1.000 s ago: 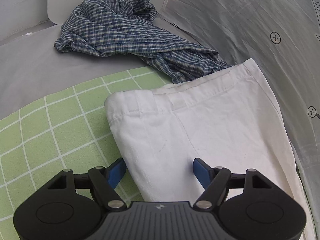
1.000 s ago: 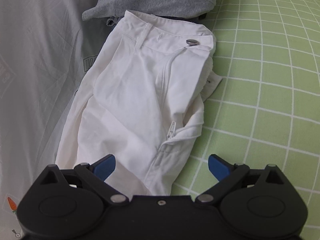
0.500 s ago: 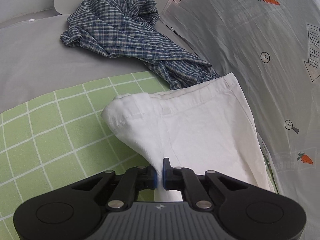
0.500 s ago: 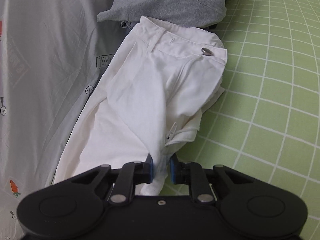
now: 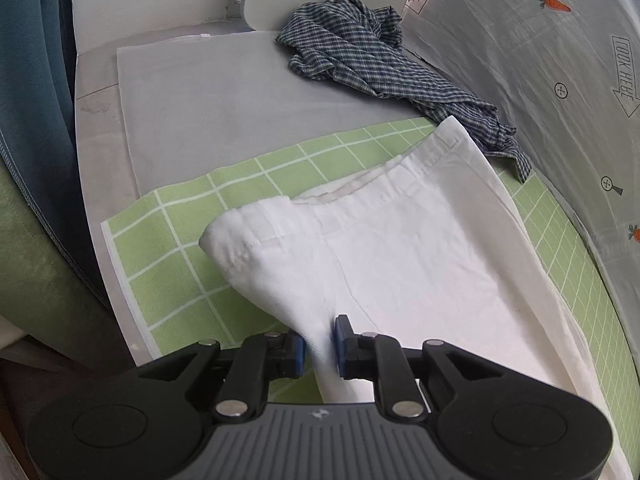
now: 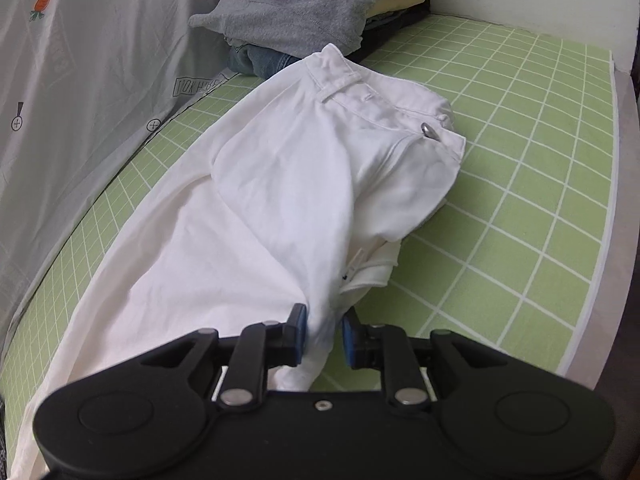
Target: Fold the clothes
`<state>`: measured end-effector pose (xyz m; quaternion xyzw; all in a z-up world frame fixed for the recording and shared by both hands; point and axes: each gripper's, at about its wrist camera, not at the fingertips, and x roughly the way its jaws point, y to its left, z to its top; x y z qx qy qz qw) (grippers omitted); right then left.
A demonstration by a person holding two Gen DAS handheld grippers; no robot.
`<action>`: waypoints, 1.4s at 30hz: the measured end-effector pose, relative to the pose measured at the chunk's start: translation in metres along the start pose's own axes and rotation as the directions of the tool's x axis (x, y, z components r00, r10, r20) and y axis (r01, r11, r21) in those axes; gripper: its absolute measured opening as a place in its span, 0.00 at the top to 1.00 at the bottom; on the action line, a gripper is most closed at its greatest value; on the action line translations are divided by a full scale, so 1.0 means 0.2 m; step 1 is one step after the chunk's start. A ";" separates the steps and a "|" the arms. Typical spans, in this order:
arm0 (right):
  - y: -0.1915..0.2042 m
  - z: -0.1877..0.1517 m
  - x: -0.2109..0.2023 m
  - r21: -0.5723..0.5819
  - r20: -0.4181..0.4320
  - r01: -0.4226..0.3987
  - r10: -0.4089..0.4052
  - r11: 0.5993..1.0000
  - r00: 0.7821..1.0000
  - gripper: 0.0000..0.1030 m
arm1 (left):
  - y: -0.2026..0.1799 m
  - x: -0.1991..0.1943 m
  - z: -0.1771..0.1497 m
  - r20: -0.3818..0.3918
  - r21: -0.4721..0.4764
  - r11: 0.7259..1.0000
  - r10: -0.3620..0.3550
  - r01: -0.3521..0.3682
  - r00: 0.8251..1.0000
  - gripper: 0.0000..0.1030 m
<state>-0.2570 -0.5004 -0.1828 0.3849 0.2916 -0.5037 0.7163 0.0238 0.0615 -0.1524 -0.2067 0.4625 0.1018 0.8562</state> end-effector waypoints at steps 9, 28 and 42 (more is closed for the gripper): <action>0.39 -0.01 -0.16 -0.297 0.225 0.237 -0.174 0.925 0.959 0.06 | -0.17 -0.21 0.05 0.276 0.267 0.953 0.067 -0.144 0.959 0.17; 1.15 -0.26 0.11 -0.730 -0.137 -0.223 0.182 0.646 0.974 0.00 | -1.08 0.34 -0.16 -0.115 0.701 0.662 -0.265 0.267 0.957 0.00; 1.69 -0.17 0.57 -0.705 -0.173 -0.279 0.223 0.653 0.959 0.00 | -1.30 0.80 0.18 -0.071 0.613 0.781 -0.098 0.121 0.993 0.00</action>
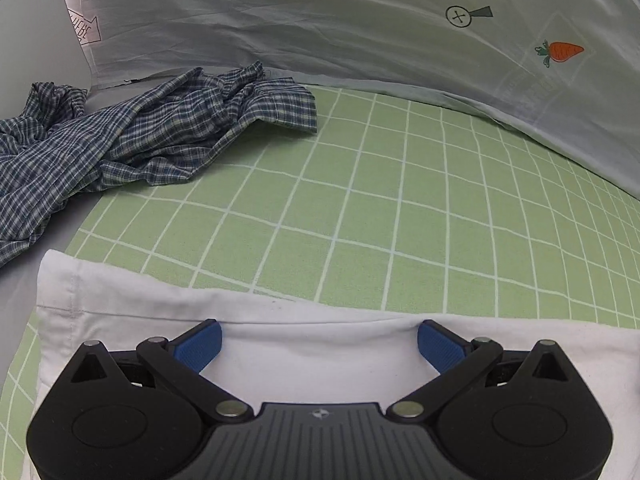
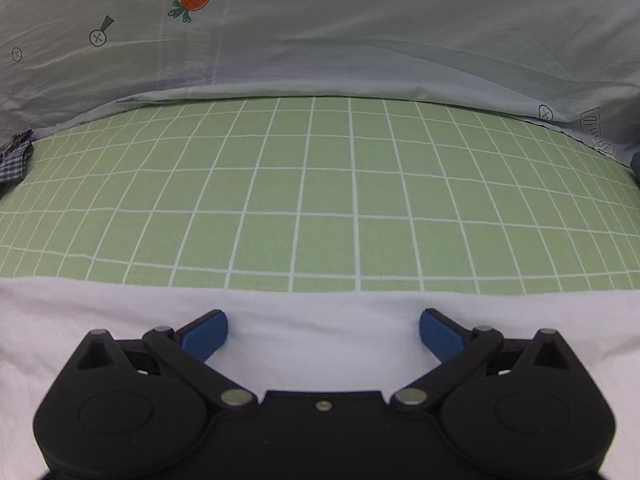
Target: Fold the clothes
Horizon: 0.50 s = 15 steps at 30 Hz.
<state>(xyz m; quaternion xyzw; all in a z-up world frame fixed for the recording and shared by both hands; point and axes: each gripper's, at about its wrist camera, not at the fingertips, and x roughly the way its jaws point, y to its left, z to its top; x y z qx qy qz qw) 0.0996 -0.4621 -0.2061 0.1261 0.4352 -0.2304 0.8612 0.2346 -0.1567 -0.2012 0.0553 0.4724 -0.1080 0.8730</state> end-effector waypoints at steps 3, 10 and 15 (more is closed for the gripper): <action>0.01 0.01 0.00 0.002 0.002 0.007 -0.007 1.000 1.000 0.00 | -0.02 -0.03 -0.01 0.007 -0.007 1.000 -0.009 0.009 1.000 0.00; -0.10 -0.16 -0.30 0.033 0.058 0.054 -0.056 0.998 0.997 0.00 | -0.13 -0.22 -0.18 -0.004 0.009 0.993 -0.119 0.119 0.993 0.00; -0.23 -0.43 -0.61 0.028 0.090 0.133 -0.135 0.991 0.987 0.00 | -0.18 -0.36 -0.42 -0.048 0.057 0.979 -0.191 0.194 0.980 0.00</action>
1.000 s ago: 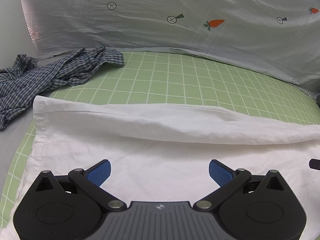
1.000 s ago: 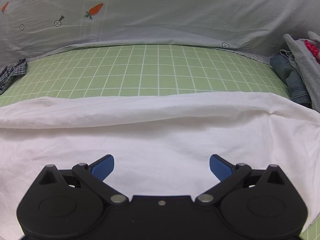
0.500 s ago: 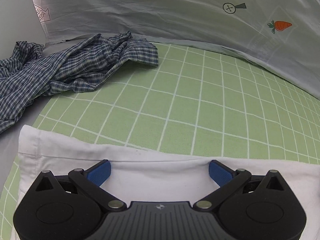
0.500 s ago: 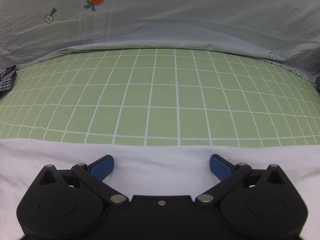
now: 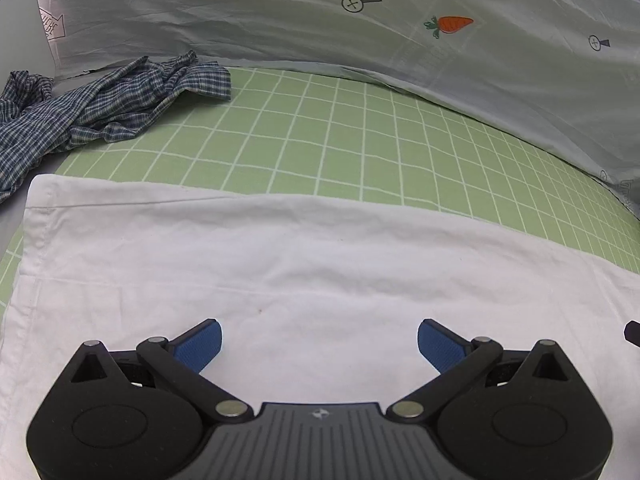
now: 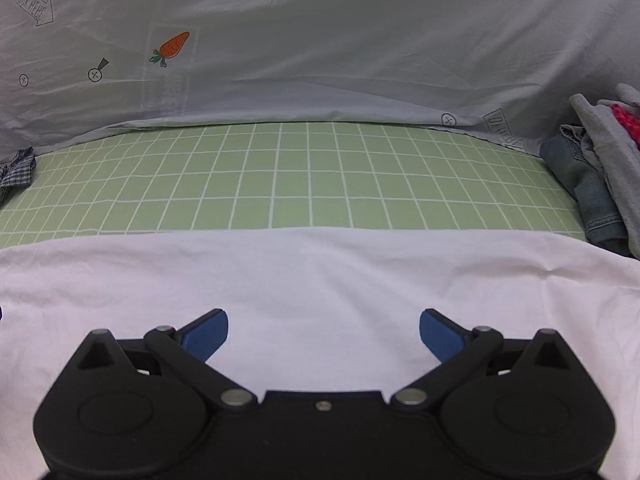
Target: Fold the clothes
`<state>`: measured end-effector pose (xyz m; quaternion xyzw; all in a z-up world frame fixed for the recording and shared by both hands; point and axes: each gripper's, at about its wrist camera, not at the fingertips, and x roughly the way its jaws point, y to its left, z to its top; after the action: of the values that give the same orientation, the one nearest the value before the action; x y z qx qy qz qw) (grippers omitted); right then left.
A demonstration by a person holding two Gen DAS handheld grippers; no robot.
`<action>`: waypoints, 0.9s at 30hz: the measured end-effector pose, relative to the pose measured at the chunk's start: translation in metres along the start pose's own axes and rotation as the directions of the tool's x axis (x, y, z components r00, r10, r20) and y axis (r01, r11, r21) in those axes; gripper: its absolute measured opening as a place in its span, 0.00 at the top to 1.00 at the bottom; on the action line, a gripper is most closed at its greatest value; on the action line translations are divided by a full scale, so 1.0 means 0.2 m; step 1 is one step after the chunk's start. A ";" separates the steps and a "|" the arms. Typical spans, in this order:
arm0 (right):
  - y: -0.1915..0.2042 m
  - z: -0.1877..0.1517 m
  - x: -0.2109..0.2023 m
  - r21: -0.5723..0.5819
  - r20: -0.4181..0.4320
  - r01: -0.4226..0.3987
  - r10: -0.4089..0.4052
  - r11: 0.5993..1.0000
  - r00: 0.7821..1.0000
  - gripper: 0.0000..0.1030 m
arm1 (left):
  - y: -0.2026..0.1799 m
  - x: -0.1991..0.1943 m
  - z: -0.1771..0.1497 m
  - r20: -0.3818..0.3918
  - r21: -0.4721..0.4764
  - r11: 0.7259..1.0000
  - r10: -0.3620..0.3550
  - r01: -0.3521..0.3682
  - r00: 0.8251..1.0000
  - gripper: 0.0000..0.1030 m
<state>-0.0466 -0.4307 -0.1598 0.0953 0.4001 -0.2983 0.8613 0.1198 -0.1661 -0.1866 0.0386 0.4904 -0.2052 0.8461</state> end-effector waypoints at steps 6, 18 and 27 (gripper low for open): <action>-0.18 -0.35 -0.35 0.011 0.004 0.103 -0.104 0.995 0.995 0.00 | -0.11 -0.07 -0.25 -0.084 0.088 0.995 -0.039 0.046 0.996 0.00; -0.27 -0.71 -0.48 0.068 -0.088 0.231 -0.225 0.971 0.970 0.00 | -0.13 -0.16 -0.50 -0.135 0.233 0.972 0.000 0.031 0.991 0.00; -0.17 -0.56 -0.40 -0.088 0.097 0.250 -0.241 0.964 0.966 0.00 | -0.11 -0.14 -0.54 -0.156 0.214 0.977 0.031 0.003 0.987 0.00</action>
<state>-0.1773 -0.3782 -0.1707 -0.0107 0.3860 -0.3864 0.8376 0.0106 -0.1493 -0.2150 0.1486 0.5309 -0.2470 0.7969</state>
